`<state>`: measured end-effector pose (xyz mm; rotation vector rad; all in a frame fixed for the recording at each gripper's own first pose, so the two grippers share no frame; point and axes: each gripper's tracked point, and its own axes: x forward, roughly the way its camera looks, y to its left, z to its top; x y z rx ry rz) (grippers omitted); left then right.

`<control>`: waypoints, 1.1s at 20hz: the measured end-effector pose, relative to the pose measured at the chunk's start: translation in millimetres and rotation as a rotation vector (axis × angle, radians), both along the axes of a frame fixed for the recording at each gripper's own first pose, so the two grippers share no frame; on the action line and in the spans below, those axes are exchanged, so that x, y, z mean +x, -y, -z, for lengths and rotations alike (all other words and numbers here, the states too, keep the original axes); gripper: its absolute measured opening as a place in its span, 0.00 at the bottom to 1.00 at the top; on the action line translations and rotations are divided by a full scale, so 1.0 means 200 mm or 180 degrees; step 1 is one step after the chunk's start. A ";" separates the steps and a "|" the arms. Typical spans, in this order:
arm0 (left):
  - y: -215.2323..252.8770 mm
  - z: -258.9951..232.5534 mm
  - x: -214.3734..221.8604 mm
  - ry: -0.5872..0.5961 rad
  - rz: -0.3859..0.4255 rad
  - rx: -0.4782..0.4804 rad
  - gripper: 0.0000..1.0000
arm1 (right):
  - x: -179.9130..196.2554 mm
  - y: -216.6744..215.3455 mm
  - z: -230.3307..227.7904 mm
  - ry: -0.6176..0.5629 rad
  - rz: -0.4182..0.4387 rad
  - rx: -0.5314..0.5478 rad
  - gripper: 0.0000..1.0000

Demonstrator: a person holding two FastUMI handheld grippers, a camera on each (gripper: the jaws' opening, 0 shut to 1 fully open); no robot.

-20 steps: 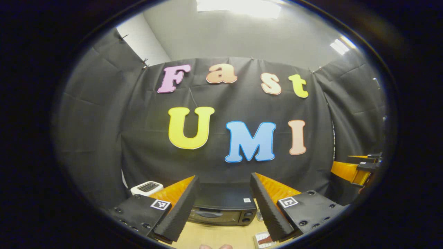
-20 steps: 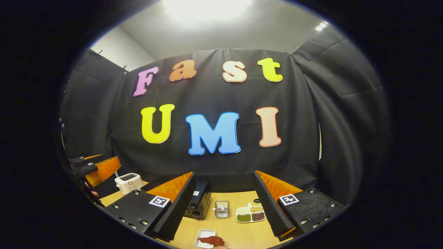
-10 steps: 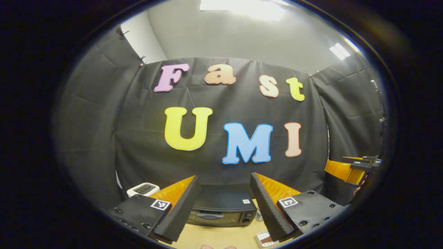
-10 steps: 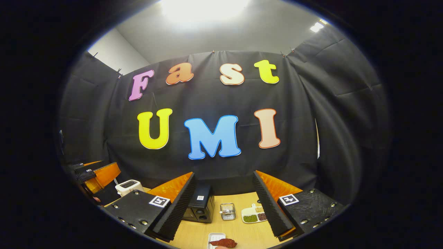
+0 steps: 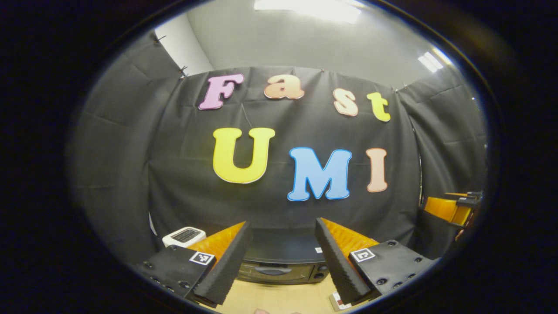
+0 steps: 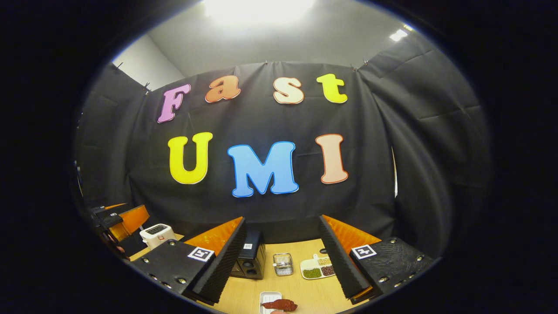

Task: Open the electric oven with the left hand, put the food in, and close the electric oven.

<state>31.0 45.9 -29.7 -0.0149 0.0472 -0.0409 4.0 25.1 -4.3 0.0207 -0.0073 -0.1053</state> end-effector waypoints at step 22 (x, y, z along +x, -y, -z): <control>0.03 1.14 0.73 -0.1159 0.0234 0.0294 0.98 | 0.00 0.15 0.25 -0.0434 0.0329 -0.0200 0.99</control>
